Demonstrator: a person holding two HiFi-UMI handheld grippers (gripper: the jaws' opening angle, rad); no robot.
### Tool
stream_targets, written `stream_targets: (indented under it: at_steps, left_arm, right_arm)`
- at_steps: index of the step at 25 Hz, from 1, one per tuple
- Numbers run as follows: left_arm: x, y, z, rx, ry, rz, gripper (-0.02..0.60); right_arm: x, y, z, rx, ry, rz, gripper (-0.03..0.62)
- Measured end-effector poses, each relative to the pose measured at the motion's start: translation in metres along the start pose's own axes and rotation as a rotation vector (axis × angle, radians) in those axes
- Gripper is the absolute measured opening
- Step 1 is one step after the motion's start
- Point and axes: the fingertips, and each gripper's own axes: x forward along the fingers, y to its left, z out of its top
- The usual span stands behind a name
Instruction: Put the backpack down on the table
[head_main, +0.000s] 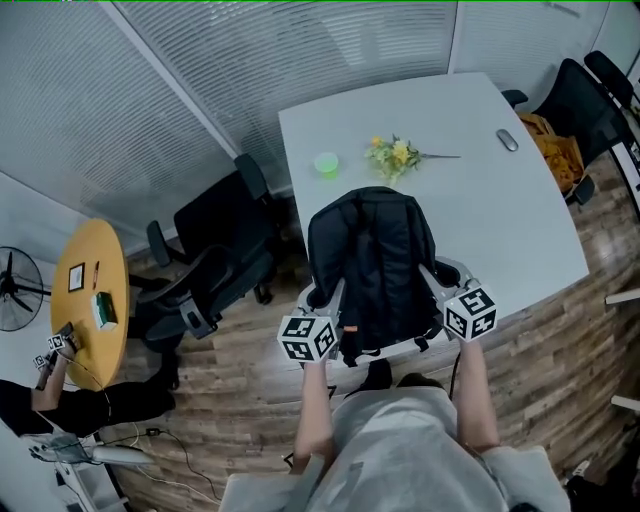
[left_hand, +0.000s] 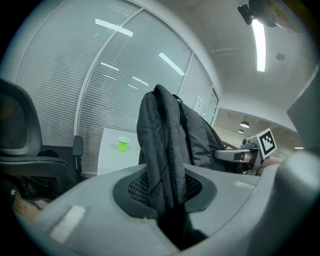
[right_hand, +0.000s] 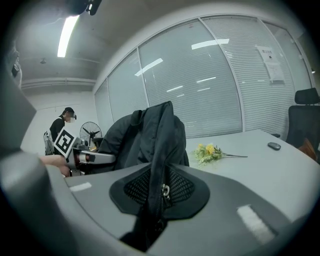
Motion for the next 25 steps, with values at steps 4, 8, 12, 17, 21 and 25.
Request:
stream_targets:
  at_steps: [4,8,12,17,21,25]
  left_arm:
    - [0.003,0.012,0.001,0.001,0.008,0.002,0.094]
    - [0.004,0.02,-0.001,0.017,0.008,-0.001,0.097]
    - [0.009,0.026,-0.004,0.015,0.017,-0.011,0.097]
    - [0.012,0.029,-0.008,0.015,0.042,-0.016,0.1]
    - [0.017,0.034,-0.005,0.009,0.042,-0.034,0.1]
    - [0.018,0.035,-0.006,0.014,0.05,-0.04,0.1]
  right_arm:
    - [0.012,-0.001,0.001,0.008,0.011,0.013,0.055]
    - [0.018,-0.003,-0.003,0.019,0.014,0.01,0.055]
    - [0.023,-0.007,-0.005,0.013,0.019,0.003,0.057]
    - [0.027,-0.013,-0.011,-0.006,0.064,-0.033,0.057]
    - [0.03,-0.018,-0.009,-0.013,0.055,-0.059,0.058]
    - [0.03,-0.019,-0.011,-0.016,0.051,-0.077,0.057]
